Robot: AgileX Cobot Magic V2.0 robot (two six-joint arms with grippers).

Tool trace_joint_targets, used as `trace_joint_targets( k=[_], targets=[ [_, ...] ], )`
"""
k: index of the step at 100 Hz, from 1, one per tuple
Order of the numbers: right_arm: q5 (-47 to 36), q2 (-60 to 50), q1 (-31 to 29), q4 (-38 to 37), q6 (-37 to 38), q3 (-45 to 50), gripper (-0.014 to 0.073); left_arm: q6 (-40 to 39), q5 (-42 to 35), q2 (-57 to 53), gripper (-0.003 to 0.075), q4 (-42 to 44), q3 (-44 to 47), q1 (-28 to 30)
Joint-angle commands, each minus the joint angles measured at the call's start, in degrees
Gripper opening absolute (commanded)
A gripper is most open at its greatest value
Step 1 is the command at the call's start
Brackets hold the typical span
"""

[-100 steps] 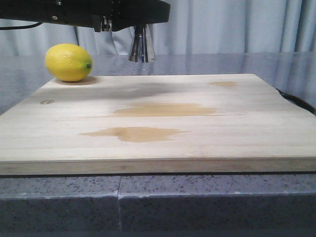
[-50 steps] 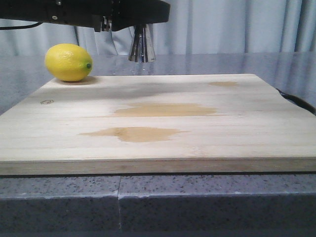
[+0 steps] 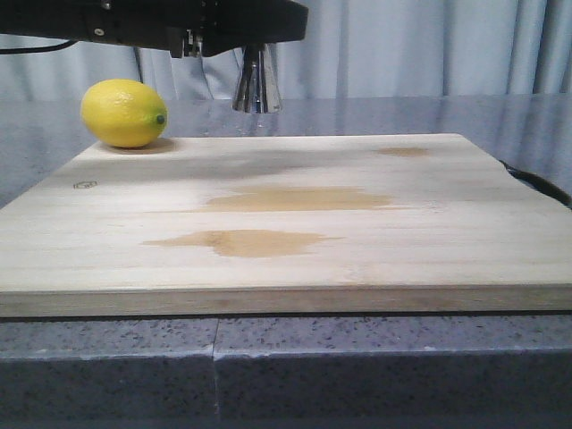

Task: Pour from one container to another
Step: 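Lift the beaker with the right gripper and bring it over the jigger, then tilt the beaker with the right gripper, pouring liquid into the held jigger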

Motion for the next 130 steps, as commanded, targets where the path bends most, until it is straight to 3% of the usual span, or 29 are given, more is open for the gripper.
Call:
trace_joint_targets(
  k=[1, 34, 75, 130],
  targets=[
    [-5.0, -1.1, 0.0, -3.8, -0.6, -2.3, 0.0310, -0.4, 5.6, -3.3, 0.0199, -5.2, -1.8, -0.5],
    [-5.7, -0.4, 0.9, -4.5, -0.6, -2.3, 0.0310, -0.4, 5.6, -3.3, 0.0199, -5.2, -1.8, -0.5],
    [-5.2, -0.4, 1.7, -12.5, -0.6, -2.3, 0.0310, -0.4, 5.6, -3.3, 0.0199, -5.2, -1.8, -0.5],
    [-5.1, -0.4, 2.8, -17.0, -0.6, -2.3, 0.0310, -0.4, 5.6, -3.3, 0.0199, -5.2, -1.8, -0.5]
  ],
)
